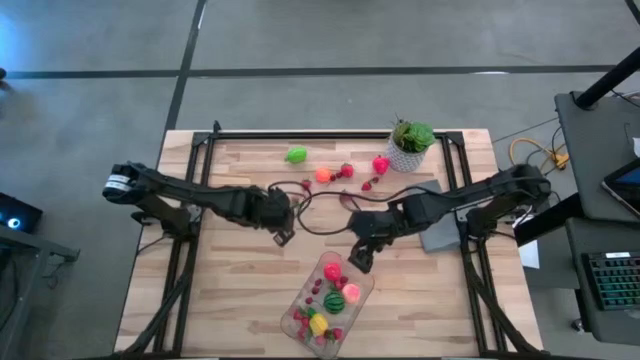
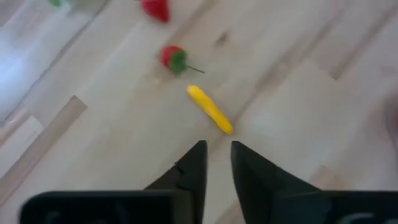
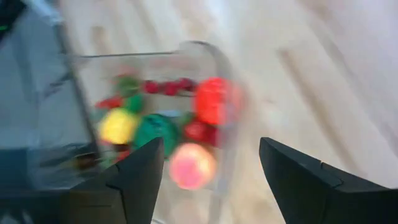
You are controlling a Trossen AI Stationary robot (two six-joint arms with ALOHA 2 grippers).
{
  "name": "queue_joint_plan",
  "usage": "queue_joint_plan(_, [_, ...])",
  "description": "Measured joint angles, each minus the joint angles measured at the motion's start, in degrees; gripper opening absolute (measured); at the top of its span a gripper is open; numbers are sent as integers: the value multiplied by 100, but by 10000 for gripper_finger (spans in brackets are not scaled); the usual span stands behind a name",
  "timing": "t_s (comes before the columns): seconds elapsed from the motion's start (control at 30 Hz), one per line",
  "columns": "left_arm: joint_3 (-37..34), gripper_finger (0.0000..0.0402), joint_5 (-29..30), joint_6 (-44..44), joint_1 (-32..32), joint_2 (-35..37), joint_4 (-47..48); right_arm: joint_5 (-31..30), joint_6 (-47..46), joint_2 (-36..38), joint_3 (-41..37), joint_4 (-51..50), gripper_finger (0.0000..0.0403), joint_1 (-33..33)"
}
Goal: Pick and placing Produce into tupperware
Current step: Put the yellow corn into the transparent basket
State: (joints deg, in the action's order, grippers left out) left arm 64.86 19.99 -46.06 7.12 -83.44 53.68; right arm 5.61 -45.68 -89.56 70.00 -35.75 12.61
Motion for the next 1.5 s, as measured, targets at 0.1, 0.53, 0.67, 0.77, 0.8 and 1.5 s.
queue_joint_plan(0.1, [-204, 99, -14, -15, -329, -2, -236, -316, -144, 175, -2, -414, 260, -1])
queue_joint_plan(0.53, [-1070, 182, -611, -1069, -916, -274, -1722, -526, -181, 335, -11, -814, 260, -1])
queue_joint_plan(0.67, [-1204, 182, -804, -1064, -916, -531, -2233, -651, -168, 335, -15, -1036, 260, -1])
queue_joint_plan(0.77, [-1204, 183, -833, -1062, -916, -763, -2360, -721, -168, 335, -22, -1176, 260, -1])
queue_joint_plan(0.8, [-1202, 183, -835, -1062, -916, -826, -2367, -725, -168, 335, -24, -1180, 260, -1])
queue_joint_plan(1.5, [-1112, 94, -953, -707, -931, -1443, -2392, -728, -168, 334, -50, -1211, 256, -1])
